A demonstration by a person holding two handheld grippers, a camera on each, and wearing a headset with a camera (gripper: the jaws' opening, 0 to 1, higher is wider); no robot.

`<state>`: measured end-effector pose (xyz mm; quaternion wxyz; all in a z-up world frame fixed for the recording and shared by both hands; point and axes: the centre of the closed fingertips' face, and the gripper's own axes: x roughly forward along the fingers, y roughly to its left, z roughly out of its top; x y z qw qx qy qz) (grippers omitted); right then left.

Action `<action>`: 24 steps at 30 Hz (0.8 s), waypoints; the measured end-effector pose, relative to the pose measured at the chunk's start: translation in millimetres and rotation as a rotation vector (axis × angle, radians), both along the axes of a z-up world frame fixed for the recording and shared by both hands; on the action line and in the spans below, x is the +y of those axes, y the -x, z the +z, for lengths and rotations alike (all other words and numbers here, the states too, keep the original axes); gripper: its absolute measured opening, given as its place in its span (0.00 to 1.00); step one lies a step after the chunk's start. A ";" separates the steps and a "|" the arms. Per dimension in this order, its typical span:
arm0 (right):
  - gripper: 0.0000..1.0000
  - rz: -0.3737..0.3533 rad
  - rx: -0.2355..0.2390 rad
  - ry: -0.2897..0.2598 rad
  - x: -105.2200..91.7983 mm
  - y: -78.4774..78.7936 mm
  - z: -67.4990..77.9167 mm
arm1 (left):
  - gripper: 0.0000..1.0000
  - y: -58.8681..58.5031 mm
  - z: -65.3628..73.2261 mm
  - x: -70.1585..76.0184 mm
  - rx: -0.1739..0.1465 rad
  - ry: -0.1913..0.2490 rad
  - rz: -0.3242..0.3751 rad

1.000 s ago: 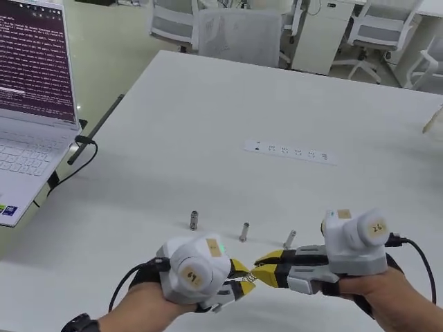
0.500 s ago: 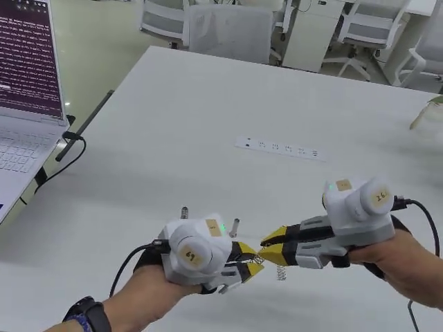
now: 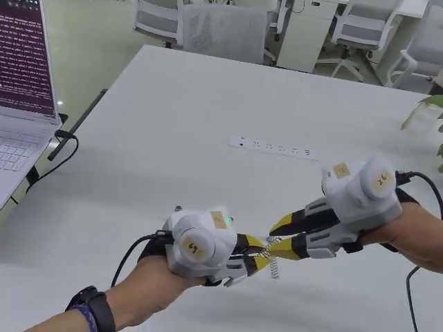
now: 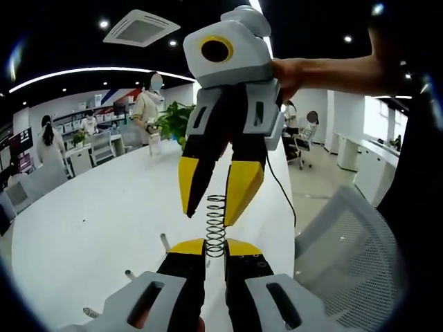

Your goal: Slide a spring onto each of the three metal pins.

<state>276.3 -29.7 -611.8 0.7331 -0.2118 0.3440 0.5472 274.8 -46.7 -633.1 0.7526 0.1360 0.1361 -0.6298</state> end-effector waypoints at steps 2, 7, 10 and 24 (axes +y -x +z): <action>0.18 0.013 -0.001 0.013 -1.7 0.5 1.1 | 0.02 0.7 1.4 -1.1 -0.004 0.001 -0.005; 0.18 0.060 0.000 0.031 -3.0 3.6 6.6 | 0.02 2.5 3.3 -3.7 -0.010 0.000 -0.019; 0.18 0.087 0.000 0.053 -3.5 6.0 6.3 | 0.02 2.1 3.8 -5.2 -0.010 -0.001 -0.021; 0.13 0.189 -0.008 0.140 -2.6 14.7 -1.4 | 0.02 5.5 11.3 -10.1 -0.010 0.016 -0.039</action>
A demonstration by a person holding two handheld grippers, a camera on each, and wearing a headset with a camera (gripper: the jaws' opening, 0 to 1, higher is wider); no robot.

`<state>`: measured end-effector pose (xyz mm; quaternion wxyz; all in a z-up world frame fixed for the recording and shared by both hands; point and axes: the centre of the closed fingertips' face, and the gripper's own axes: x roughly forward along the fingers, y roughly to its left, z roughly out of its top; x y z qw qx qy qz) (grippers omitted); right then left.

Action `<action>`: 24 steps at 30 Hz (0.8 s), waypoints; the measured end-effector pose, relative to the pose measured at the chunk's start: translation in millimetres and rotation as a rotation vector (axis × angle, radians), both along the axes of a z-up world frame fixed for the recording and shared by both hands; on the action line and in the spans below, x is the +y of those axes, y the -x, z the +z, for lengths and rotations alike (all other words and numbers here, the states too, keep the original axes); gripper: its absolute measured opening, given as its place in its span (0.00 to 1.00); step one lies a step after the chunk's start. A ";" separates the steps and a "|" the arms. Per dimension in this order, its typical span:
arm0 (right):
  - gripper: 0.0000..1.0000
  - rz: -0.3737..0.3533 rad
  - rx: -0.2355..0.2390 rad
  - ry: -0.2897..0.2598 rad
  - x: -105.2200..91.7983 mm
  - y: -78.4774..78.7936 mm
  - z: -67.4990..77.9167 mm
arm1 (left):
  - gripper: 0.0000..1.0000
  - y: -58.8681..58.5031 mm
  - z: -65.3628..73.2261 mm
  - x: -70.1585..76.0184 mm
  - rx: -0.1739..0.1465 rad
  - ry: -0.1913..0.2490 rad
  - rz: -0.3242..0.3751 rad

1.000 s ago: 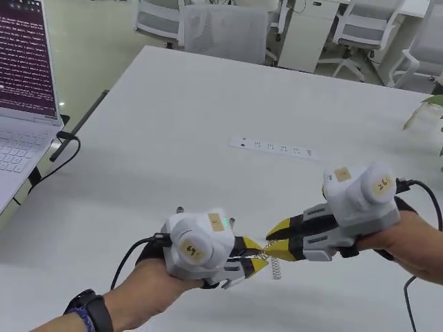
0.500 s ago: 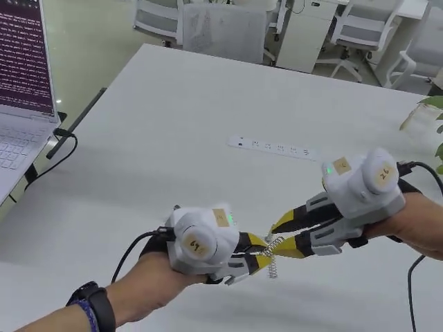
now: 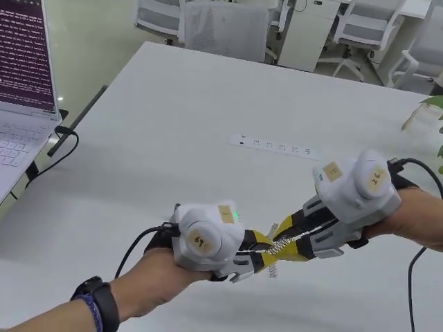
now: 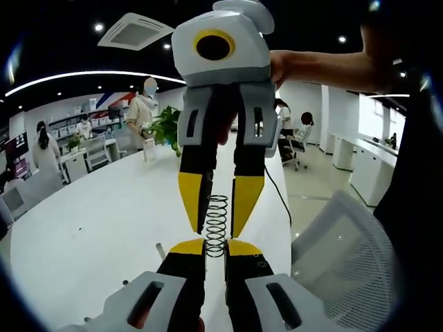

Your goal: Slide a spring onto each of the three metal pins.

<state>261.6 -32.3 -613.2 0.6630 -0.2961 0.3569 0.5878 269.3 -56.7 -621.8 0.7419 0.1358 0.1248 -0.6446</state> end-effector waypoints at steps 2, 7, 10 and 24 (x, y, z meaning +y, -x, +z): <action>0.12 0.015 0.003 0.007 0.5 0.6 -0.9 | 0.02 1.0 0.4 -0.1 -0.009 -0.008 -0.006; 0.11 0.053 0.009 0.025 1.6 3.0 -1.7 | 0.02 1.7 -0.1 0.4 -0.011 -0.011 -0.013; 0.10 0.076 0.005 0.040 0.6 3.6 -1.9 | 0.02 2.5 0.7 0.0 -0.007 -0.007 -0.018; 0.08 0.113 -0.016 0.067 0.3 6.0 -9.4 | 0.03 6.7 -5.8 0.1 0.004 -0.018 -0.028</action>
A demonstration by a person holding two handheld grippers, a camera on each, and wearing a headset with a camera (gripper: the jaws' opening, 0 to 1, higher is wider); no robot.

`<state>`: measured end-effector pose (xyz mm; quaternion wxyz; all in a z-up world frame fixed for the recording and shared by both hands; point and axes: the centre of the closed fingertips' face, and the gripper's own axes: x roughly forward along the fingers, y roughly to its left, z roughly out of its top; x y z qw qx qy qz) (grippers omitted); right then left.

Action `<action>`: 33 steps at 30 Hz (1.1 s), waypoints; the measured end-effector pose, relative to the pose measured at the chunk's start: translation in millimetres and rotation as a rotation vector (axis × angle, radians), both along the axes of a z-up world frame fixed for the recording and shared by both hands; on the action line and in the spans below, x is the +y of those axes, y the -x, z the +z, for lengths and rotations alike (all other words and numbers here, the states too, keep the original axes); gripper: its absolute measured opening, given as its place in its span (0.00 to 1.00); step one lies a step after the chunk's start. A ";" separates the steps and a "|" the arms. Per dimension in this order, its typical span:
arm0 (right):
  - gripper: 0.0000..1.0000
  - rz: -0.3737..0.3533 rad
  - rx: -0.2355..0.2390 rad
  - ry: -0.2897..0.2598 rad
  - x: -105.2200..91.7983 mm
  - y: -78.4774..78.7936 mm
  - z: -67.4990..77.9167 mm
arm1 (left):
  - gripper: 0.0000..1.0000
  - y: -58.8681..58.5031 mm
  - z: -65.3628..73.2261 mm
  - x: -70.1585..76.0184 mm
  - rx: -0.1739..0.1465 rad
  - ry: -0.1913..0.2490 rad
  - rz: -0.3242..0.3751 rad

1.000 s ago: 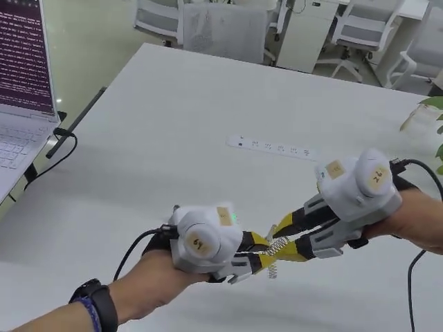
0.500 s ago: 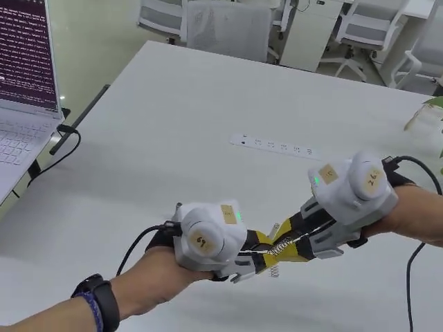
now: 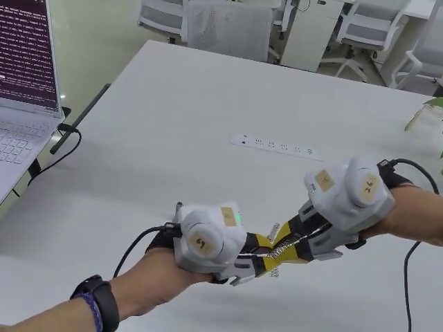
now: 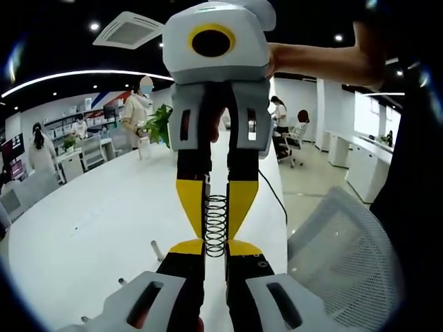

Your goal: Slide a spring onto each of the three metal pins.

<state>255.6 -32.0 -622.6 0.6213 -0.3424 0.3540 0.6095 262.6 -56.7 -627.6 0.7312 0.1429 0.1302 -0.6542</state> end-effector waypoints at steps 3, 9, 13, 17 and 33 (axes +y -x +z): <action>0.08 -0.001 0.003 0.001 0.5 1.8 -2.4 | 0.03 2.0 -1.9 1.0 0.009 -0.008 0.000; 0.08 -0.017 0.008 -0.019 2.8 2.8 -1.3 | 0.06 5.2 -5.3 3.6 0.016 -0.016 -0.001; 0.09 -0.032 0.012 -0.031 3.3 2.8 -2.3 | 0.10 4.4 -8.2 9.1 0.044 -0.008 0.023; 0.09 -0.047 0.018 -0.033 1.9 3.6 -8.1 | 0.10 5.6 -15.2 19.0 0.053 -0.022 0.038; 0.09 -0.107 -0.001 -0.011 -12.9 -2.5 -22.4 | 0.16 -0.5 -24.2 60.0 0.095 -0.054 0.130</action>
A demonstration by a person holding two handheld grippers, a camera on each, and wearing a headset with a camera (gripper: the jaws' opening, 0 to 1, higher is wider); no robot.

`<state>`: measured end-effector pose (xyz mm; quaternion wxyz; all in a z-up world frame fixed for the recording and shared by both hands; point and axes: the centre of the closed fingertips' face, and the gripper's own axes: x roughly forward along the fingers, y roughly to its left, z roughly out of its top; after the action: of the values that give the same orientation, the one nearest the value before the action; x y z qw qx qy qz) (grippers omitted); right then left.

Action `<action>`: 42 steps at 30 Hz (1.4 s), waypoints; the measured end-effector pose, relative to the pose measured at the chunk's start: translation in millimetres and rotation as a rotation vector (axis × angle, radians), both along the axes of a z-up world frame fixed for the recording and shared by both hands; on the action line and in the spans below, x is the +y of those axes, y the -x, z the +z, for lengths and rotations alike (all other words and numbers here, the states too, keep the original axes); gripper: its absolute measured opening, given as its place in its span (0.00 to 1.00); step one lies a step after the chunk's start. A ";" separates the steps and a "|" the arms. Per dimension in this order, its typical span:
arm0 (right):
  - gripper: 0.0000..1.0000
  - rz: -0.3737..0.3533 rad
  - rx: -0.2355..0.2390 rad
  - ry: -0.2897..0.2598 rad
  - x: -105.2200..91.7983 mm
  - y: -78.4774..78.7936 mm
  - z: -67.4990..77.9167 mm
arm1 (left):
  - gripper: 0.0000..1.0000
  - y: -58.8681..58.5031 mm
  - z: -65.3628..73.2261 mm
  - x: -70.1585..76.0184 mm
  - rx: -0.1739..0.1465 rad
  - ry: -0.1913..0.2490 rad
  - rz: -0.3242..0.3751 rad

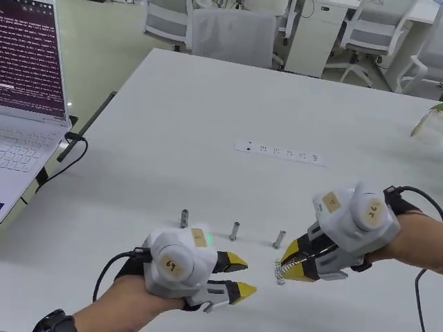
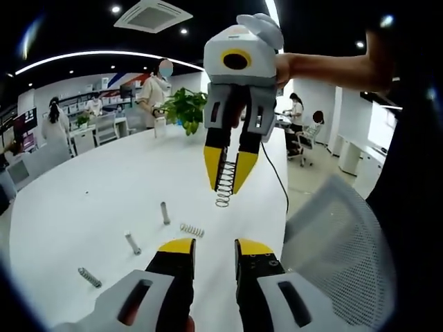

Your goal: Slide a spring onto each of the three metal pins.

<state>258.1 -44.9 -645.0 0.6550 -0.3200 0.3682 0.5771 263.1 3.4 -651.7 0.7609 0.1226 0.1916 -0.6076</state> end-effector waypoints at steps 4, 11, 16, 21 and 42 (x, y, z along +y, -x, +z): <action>0.09 -0.019 0.000 0.010 -6.1 -1.2 -5.3 | 0.18 -6.5 1.7 11.9 0.006 0.007 0.049; 0.09 -0.042 0.004 0.032 -15.2 -5.2 -14.4 | 0.22 -18.0 2.0 33.2 0.013 0.007 0.131; 0.09 -0.054 0.010 0.041 -19.4 -9.0 -18.3 | 0.24 -25.3 2.3 48.1 0.012 0.007 0.187; 0.09 -0.073 0.005 0.056 -23.7 -16.6 -23.1 | 0.27 -33.2 0.4 60.7 0.011 -0.001 0.229; 0.09 -0.115 0.013 0.081 -15.4 -51.8 -40.2 | 0.40 -53.0 -14.5 118.3 0.012 -0.049 0.366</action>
<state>309.9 -60.3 -685.2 0.6713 -0.3206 0.4132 0.5252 316.2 121.7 -666.2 0.8543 0.1006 0.2300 -0.4551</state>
